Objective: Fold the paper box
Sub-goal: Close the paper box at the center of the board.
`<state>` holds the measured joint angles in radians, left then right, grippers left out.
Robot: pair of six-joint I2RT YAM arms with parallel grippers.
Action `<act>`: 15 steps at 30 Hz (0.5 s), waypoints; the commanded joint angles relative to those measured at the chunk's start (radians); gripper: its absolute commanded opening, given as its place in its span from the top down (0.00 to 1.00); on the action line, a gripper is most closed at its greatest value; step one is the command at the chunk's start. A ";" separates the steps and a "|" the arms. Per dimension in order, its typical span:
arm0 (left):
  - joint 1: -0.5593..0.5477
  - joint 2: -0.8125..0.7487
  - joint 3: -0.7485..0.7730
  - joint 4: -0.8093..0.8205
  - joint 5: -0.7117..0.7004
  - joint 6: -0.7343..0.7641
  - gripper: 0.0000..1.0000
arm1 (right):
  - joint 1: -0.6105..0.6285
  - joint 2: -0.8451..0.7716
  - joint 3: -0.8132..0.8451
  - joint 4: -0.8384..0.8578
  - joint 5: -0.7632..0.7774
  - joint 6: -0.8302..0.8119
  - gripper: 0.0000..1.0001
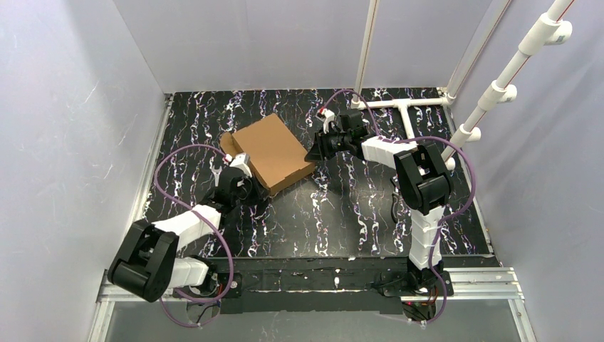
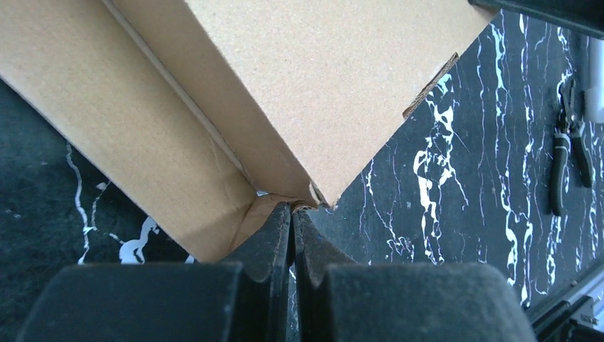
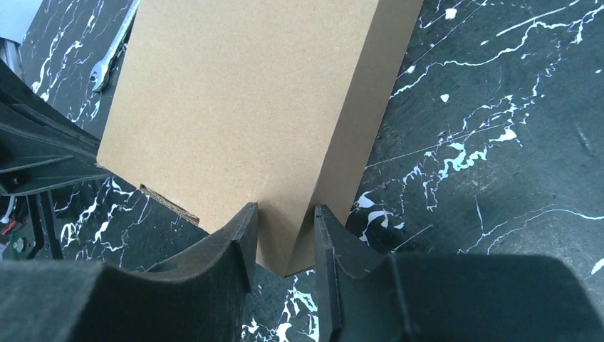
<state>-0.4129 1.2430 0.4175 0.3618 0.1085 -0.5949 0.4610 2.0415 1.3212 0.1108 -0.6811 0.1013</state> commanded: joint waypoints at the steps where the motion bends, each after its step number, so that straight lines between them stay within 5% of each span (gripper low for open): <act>1: 0.008 0.048 0.089 0.154 0.111 0.042 1.00 | 0.040 0.063 -0.036 -0.184 0.014 -0.068 0.61; 15: 0.007 0.050 0.158 0.050 -0.018 -0.041 1.00 | 0.042 0.075 -0.031 -0.192 0.014 -0.074 0.62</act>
<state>-0.4030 1.3220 0.4950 0.3134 0.1329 -0.5846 0.4564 2.0418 1.3281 0.1108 -0.6575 0.0937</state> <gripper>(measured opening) 0.009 0.382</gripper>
